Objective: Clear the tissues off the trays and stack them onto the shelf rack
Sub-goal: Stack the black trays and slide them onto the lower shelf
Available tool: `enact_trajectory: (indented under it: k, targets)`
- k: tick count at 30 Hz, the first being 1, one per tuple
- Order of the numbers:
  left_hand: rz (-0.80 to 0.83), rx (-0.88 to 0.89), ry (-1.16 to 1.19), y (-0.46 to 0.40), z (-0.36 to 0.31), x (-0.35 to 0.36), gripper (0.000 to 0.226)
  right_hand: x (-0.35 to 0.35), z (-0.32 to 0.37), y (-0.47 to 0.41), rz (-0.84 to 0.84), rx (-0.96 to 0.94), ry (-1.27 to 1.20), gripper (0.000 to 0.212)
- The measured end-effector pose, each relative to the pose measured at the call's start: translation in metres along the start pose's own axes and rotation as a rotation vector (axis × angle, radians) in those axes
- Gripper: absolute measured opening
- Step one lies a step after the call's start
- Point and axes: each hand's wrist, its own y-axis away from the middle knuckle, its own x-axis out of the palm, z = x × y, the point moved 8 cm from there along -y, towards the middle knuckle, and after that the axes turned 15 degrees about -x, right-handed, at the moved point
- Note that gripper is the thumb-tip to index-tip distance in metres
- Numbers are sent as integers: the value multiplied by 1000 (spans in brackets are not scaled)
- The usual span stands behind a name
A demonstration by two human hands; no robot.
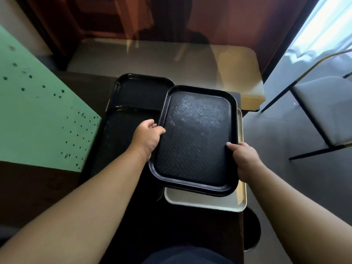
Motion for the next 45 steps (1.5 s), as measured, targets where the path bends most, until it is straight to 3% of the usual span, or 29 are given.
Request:
enact_trajectory:
  k: [3,6,8,13,19,26,31,37,45]
  targets:
    - [-35,-10,122,2,6,-34,63,18,-5,16,-1,-18,18,22]
    - [-297,36,-204,3,19,-82,56,36,-7,28,16,-27,-12,26]
    - [-493,-28,-415,6,40,-117,55,44,-5,34,16,-47,-21,28]
    - [-610,-184,-641,18,108,-165,63,60,-3,45,40,-90,-5,27]
    - [-593,-258,-580,21,149,-191,66,83,-6,56,64,-112,33,27]
    - [-524,-237,-449,7,162,-216,39,76,-10,62,42,-126,23,25]
    - [-523,-194,-209,12,172,-213,37,44,-9,60,-29,-127,17,24]
    - [-615,-45,-113,37,130,-208,37,-10,-1,50,-139,-166,24,34]
    - [-660,226,-19,72,56,-179,30,-50,-4,46,-212,-176,7,22]
